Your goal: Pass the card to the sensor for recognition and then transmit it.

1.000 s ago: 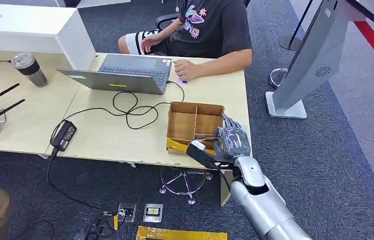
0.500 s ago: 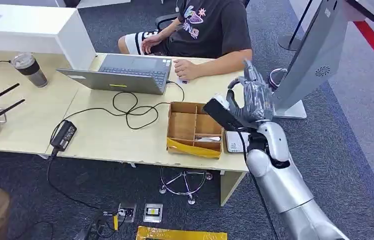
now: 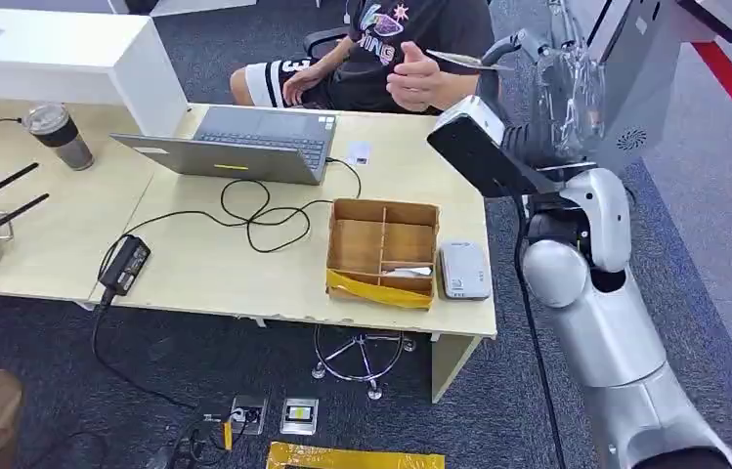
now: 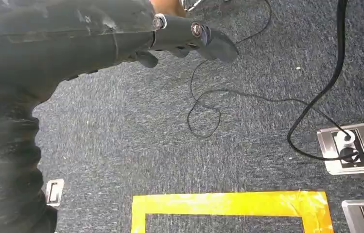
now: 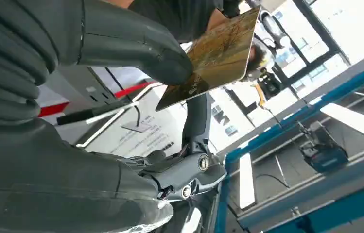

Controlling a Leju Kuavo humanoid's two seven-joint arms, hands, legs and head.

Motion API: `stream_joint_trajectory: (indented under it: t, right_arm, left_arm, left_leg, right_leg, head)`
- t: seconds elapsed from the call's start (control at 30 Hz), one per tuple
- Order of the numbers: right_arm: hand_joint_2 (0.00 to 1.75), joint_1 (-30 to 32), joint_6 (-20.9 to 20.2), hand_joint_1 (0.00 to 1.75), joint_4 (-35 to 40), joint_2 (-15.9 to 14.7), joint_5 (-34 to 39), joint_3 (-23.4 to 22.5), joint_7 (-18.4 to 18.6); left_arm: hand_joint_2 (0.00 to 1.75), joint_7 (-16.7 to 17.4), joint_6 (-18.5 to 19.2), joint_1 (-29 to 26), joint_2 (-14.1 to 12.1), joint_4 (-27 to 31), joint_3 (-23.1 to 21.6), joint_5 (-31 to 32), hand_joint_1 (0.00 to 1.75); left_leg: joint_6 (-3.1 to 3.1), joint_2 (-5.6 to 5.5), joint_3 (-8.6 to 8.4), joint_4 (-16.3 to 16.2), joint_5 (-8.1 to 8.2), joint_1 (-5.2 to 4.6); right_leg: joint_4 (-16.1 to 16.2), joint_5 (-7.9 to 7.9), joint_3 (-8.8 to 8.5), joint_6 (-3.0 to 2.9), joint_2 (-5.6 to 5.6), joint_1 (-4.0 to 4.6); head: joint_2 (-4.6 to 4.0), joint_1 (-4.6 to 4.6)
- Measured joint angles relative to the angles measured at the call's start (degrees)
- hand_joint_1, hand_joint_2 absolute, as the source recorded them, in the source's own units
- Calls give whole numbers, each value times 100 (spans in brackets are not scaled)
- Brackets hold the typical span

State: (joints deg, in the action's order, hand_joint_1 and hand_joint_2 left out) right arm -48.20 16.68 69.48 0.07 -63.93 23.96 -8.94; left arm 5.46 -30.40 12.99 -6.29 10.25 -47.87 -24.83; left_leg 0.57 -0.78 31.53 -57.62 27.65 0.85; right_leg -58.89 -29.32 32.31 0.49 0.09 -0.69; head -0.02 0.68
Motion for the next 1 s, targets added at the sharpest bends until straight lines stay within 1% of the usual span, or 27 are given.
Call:
stream_joint_trajectory:
  t: [0.07, 0.1, 0.13, 0.2, 0.27, 0.43, 0.6, 0.67, 0.8, 1.0]
  right_arm:
    - [175, -251, -83, 175, -102, 11, -59, 11, -76]
    - [175, -471, -122, 175, -311, 31, -162, 26, -92]
    - [175, -723, -125, 175, -565, 63, -295, 39, -90]
    - [175, -1174, -109, 175, -1302, 114, -608, 92, -76]
    - [175, -1344, -57, 175, -1916, 149, -782, 138, -68]
    - [175, -1731, -18, 175, -2901, 179, -984, 267, -28]
    - [175, -1945, -328, 175, -3632, 166, -1560, 467, 290]
    - [175, -2040, -378, 175, -3884, 136, -1718, 549, 363]
    - [175, -2119, -487, 175, -4212, 37, -1749, 640, 481]
    - [175, -2135, -485, 175, -4511, -83, -1749, 726, 487]
  left_arm:
    - [175, 0, 15, 19, 9, 0, 0, 24, 0]
    - [175, 0, 31, 43, 15, 0, 0, 26, 0]
    - [175, 0, 48, 75, 24, 0, 0, 35, 0]
    - [175, 0, 79, 148, 44, 2, 0, 46, 0]
    - [175, 0, 99, 182, 72, 9, 0, 48, 0]
    - [175, 0, 98, 196, 101, 9, 0, 39, 0]
    - [175, -30, 101, 187, 122, 9, 0, 26, 0]
    - [175, -65, 111, 179, 129, 9, 0, 33, 0]
    - [175, -76, 134, 180, 138, 9, -2, 112, 0]
    - [175, -77, 149, 180, 153, 9, -7, 129, 0]
  left_leg:
    - [0, 1, 5, 0, 0, -1]
    - [0, 1, 7, 0, -1, -1]
    - [-2, 0, 8, 1, -6, -1]
    - [-8, -10, 6, 1, -12, 1]
    - [-5, -34, 9, 0, -17, 0]
    - [-4, -34, 18, -1, -20, -1]
    - [-4, -33, 21, -2, -20, -1]
    - [-4, -32, 21, -2, -20, -1]
    - [-4, -32, 18, -3, -20, -1]
    - [-4, -27, 17, -3, -20, -1]
  right_leg:
    - [-1, 1, 4, 0, 0, -2]
    - [-1, 2, 5, 0, -1, -2]
    - [-1, 2, 5, 0, -2, -2]
    - [0, 2, -2, 0, -13, 1]
    - [0, 2, -6, 0, -37, 1]
    - [0, 5, 4, 1, -34, -1]
    - [1, 5, 11, 0, -32, -1]
    - [1, 5, 10, 1, -33, -1]
    - [2, 7, 10, 2, -28, -1]
    - [2, 11, 11, 2, -23, -1]
  head:
    - [0, 2]
    - [2, -2]
    - [2, 2]
    - [0, 0]
    - [2, 6]
    - [2, 2]
    - [2, 0]
    - [0, 2]
    - [2, 0]
    - [0, 0]
